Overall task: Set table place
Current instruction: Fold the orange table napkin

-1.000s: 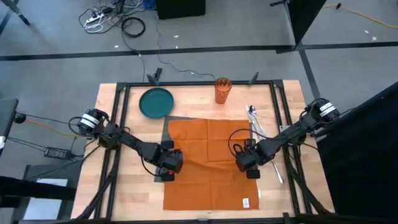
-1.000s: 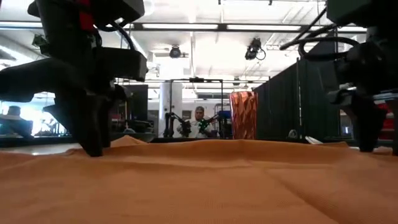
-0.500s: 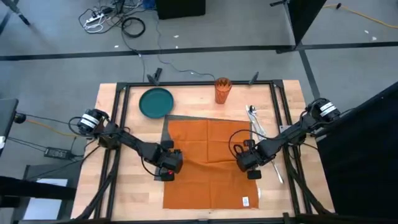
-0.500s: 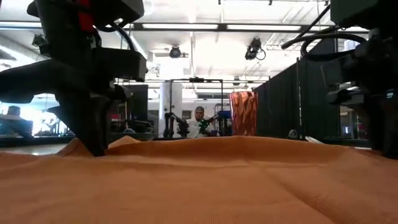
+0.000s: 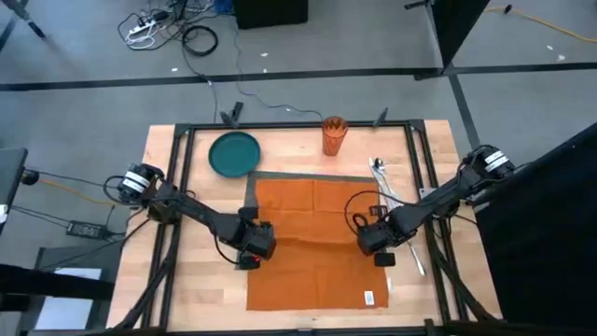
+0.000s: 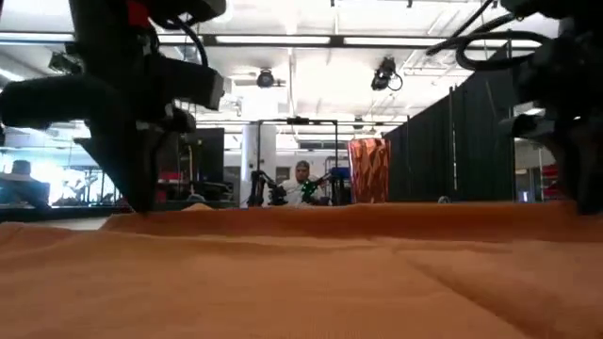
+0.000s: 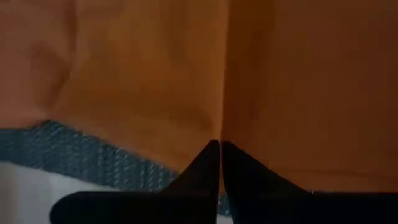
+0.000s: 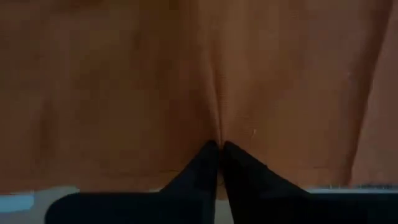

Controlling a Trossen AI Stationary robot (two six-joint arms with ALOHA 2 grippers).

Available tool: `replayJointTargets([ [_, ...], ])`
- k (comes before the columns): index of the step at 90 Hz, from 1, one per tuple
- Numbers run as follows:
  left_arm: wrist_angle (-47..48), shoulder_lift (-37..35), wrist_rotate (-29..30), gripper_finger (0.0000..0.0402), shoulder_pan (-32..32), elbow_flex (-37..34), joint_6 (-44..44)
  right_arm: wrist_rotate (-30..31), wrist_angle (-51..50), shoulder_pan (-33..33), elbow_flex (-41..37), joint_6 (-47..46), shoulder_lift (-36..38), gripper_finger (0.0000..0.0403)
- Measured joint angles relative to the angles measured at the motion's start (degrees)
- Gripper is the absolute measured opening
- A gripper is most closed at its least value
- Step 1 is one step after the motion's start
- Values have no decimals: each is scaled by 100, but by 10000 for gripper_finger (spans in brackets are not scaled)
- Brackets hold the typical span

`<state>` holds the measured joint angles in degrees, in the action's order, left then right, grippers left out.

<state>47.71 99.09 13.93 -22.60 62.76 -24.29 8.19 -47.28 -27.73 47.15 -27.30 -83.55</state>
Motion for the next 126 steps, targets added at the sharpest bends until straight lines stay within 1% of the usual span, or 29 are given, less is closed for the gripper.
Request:
replayJointTargets([
  [12,460,-4,218,0,-46,273,-6,24,-11,-57,10,-158,359,0],
  [24,679,-7,477,0,-57,486,-13,267,-20,-146,10,-297,736,0],
  [38,472,-13,545,0,-56,476,-74,295,-16,-184,12,-420,903,0],
  [48,103,-15,293,3,-38,349,-143,292,-6,-186,12,-415,799,0],
  [59,-440,-20,-317,30,86,104,-135,281,16,-186,12,-370,607,0],
  [63,-541,-18,-418,45,125,3,-129,269,15,-186,12,-370,539,0],
  [74,-745,-20,-329,88,221,-288,-24,262,29,-217,16,-368,398,0],
  [82,-1043,-20,-305,113,277,-523,81,261,68,-249,9,-371,391,0],
  [90,-1461,-21,-238,126,303,-734,151,267,67,-278,3,-395,397,0],
  [98,-1731,-40,-170,130,314,-868,164,267,90,-302,1,-398,398,0],
  [104,-1794,-46,-181,128,322,-911,164,266,107,-304,1,-402,398,0],
  [110,-1850,-52,-266,112,322,-955,161,265,109,-304,1,-408,398,0],
  [115,-1892,-55,-384,85,324,-995,158,269,118,-304,1,-412,398,0],
  [122,-1910,-52,-494,29,324,-1026,155,281,121,-304,-1,-424,398,0],
  [126,-1911,-52,-509,13,320,-1025,142,286,119,-304,-1,-460,398,0],
])
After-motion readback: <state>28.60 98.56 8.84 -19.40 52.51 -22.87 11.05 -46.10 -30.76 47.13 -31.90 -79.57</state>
